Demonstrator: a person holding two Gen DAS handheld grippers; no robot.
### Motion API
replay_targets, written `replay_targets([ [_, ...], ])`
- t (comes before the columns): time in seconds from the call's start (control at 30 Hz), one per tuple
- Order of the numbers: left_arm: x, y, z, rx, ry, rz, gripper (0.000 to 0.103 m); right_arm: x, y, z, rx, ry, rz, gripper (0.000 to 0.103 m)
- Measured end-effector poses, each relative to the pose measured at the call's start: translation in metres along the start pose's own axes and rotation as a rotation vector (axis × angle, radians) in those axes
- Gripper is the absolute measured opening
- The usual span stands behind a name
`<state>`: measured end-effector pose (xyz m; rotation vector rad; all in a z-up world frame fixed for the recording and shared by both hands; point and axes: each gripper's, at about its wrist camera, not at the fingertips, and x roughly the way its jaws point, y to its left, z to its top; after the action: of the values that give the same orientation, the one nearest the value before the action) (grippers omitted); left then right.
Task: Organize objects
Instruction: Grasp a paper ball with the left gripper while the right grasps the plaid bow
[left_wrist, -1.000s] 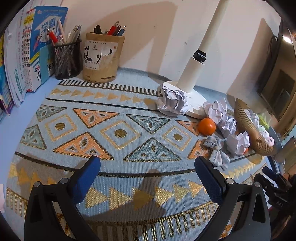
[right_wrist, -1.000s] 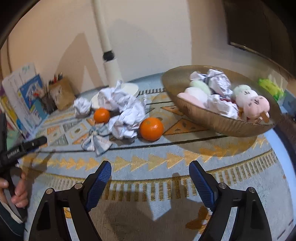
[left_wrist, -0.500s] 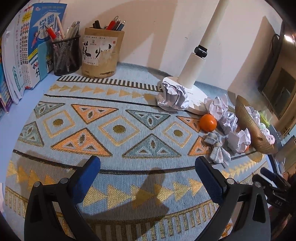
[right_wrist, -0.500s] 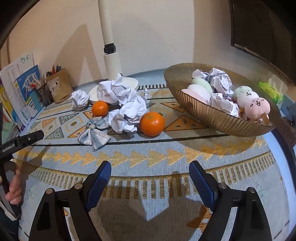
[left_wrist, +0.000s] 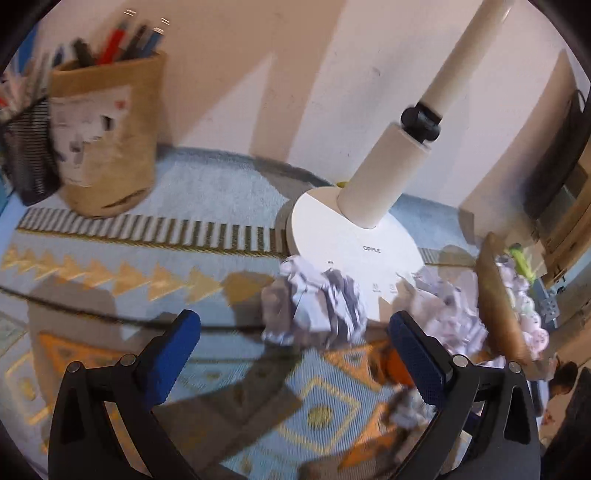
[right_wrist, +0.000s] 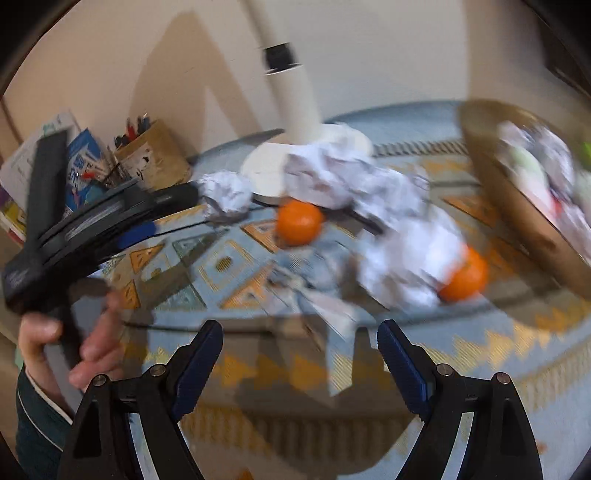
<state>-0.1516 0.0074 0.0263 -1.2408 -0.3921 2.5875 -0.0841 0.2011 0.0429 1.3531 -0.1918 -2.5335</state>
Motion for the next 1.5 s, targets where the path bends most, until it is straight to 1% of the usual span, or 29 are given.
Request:
replay_targets([
  [0.07, 0.005, -0.004, -0.002, 0.016, -0.006, -0.007, 0.1, 0.016, 0.006, 0.007, 0.001, -0.012, -0.049, 0.085],
  [0.13, 0.008, -0.007, -0.006, 0.032, -0.015, -0.007, 0.094, 0.028, 0.005, 0.011, -0.004, -0.012, -0.089, 0.085],
  [0.17, 0.01, -0.008, -0.005, 0.039, -0.007, 0.001, 0.077, 0.036, 0.003, 0.012, -0.002, 0.002, -0.107, 0.086],
  [0.2, 0.012, -0.008, -0.006, 0.044, 0.001, 0.002, 0.063, 0.036, 0.003, 0.011, -0.012, -0.017, -0.12, 0.086],
  [0.23, 0.011, -0.009, -0.007, 0.05, -0.01, 0.015, 0.063, 0.036, 0.003, 0.011, -0.021, -0.023, -0.129, 0.086],
  [0.3, 0.009, -0.01, -0.009, 0.057, -0.016, 0.009, 0.061, 0.036, 0.006, 0.009, -0.031, -0.028, -0.144, 0.075],
  [0.33, 0.008, -0.01, -0.01, 0.061, -0.023, 0.015, 0.06, 0.034, 0.007, 0.008, -0.036, -0.036, -0.156, 0.058],
  [0.37, 0.007, -0.011, -0.011, 0.066, -0.032, 0.025, 0.059, 0.033, 0.009, 0.006, -0.048, -0.044, -0.159, 0.047],
  [0.4, 0.005, -0.011, -0.011, 0.068, -0.04, 0.031, 0.059, 0.032, 0.011, 0.005, -0.058, -0.048, -0.151, 0.042],
  [0.43, 0.004, -0.011, -0.012, 0.067, -0.046, 0.033, 0.059, 0.032, 0.013, 0.004, -0.069, -0.051, -0.148, 0.033],
  [0.47, 0.002, -0.011, -0.013, 0.063, -0.05, 0.034, 0.059, 0.032, 0.016, 0.002, -0.084, -0.052, -0.146, 0.029],
  [0.5, -0.001, -0.011, -0.016, 0.061, -0.048, 0.033, 0.059, 0.032, 0.02, 0.001, -0.106, -0.054, -0.151, 0.027],
  [0.53, -0.002, -0.013, -0.015, 0.061, -0.043, 0.033, 0.059, 0.032, 0.022, 0.0, -0.121, -0.056, -0.146, 0.021],
  [0.57, -0.005, -0.014, -0.018, 0.065, -0.038, 0.032, 0.059, 0.031, 0.026, -0.003, -0.14, -0.056, -0.119, 0.02],
  [0.67, -0.03, -0.019, -0.03, 0.08, -0.043, 0.016, 0.059, 0.013, 0.026, -0.008, -0.156, -0.1, -0.013, 0.02],
  [0.73, -0.052, -0.025, -0.04, 0.099, -0.054, 0.0, 0.059, 0.0, 0.02, -0.014, -0.131, -0.109, 0.049, 0.02],
  [0.8, -0.074, -0.03, -0.055, 0.115, -0.073, 0.002, 0.059, -0.015, 0.012, -0.025, -0.098, -0.105, 0.082, 0.02],
  [0.87, -0.087, -0.032, -0.071, 0.101, -0.073, -0.016, 0.059, -0.036, -0.001, -0.038, -0.083, -0.118, 0.109, 0.02],
  [0.97, -0.098, -0.036, -0.097, 0.085, -0.076, -0.034, 0.059, -0.056, -0.015, -0.052, -0.101, -0.101, 0.145, 0.02],
  [1.0, -0.101, -0.039, -0.106, 0.086, -0.101, -0.02, 0.059, -0.064, -0.02, -0.058, -0.118, -0.096, 0.13, 0.02],
  [1.07, -0.106, -0.041, -0.119, 0.065, -0.153, 0.018, 0.059, -0.077, -0.027, -0.07, -0.162, -0.107, 0.055, 0.021],
  [1.1, -0.106, -0.041, -0.124, 0.046, -0.16, 0.011, 0.059, -0.08, -0.029, -0.073, -0.178, -0.107, 0.03, 0.021],
  [1.13, -0.105, -0.04, -0.128, 0.029, -0.166, 0.001, 0.059, -0.084, -0.034, -0.078, -0.191, -0.107, 0.01, 0.021],
  [1.2, -0.101, -0.041, -0.129, 0.044, -0.162, 0.03, 0.059, -0.082, -0.043, -0.081, -0.191, -0.097, -0.004, 0.021],
  [1.3, -0.098, -0.04, -0.128, 0.055, -0.144, 0.007, 0.059, -0.077, -0.06, -0.086, -0.166, -0.083, -0.009, 0.022],
  [1.33, -0.097, -0.039, -0.129, 0.053, -0.136, 0.002, 0.059, -0.075, -0.066, -0.087, -0.155, -0.082, -0.008, 0.025],
  [1.4, -0.096, -0.039, -0.128, 0.045, -0.136, -0.01, 0.06, -0.079, -0.083, -0.089, -0.103, -0.091, 0.032, 0.032],
  [1.47, -0.096, -0.038, -0.129, 0.042, -0.131, -0.019, 0.06, -0.083, -0.103, -0.088, -0.003, -0.093, 0.081, 0.049],
  [1.5, -0.096, -0.037, -0.129, 0.04, -0.129, -0.024, 0.06, -0.085, -0.11, -0.088, 0.019, -0.091, 0.093, 0.052],
])
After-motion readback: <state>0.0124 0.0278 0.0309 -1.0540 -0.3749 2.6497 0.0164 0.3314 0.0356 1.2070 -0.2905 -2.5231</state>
